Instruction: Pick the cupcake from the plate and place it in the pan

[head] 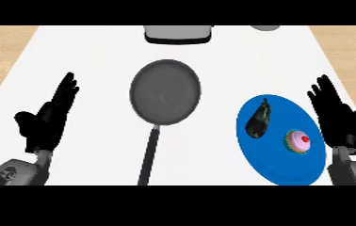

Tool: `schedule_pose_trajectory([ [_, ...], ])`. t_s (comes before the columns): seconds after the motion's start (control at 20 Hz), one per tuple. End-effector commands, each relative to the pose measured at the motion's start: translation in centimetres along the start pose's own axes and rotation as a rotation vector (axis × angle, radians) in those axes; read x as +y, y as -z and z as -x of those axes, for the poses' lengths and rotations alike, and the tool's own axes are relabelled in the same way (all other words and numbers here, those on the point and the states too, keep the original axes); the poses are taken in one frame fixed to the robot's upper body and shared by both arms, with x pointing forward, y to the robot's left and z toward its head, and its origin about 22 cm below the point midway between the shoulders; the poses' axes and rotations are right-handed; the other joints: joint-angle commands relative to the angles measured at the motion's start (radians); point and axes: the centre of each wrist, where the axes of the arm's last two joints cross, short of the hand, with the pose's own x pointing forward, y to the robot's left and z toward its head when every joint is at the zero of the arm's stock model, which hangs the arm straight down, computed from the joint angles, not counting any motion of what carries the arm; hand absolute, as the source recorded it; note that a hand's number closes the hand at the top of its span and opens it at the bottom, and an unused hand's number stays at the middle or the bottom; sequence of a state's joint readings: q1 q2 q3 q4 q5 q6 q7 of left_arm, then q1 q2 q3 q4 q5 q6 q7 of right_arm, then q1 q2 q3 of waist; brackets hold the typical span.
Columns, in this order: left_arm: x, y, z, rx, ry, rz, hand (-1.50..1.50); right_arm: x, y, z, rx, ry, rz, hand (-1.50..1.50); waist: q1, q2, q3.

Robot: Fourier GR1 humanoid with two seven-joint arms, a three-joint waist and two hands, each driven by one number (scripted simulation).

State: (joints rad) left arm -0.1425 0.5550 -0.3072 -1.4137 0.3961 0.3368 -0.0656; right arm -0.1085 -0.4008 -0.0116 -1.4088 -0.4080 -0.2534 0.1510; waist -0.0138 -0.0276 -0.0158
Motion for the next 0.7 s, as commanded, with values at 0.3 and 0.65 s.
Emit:
schedule_pose_trajectory([
  [0.3, 0.5, -2.0, 1.2, 0.074, 0.157, 0.024, 0.00, -5.4, 0.6, -7.6, -0.262, -0.617, -0.174, -1.50, 0.032, 0.038, -0.002],
  [0.65, -0.9, -5.2, 2.4, 0.123, 0.161, 0.022, 0.00, -13.6, -3.5, -5.1, -0.007, -0.413, 0.111, -1.50, -0.001, 0.022, 0.015],
])
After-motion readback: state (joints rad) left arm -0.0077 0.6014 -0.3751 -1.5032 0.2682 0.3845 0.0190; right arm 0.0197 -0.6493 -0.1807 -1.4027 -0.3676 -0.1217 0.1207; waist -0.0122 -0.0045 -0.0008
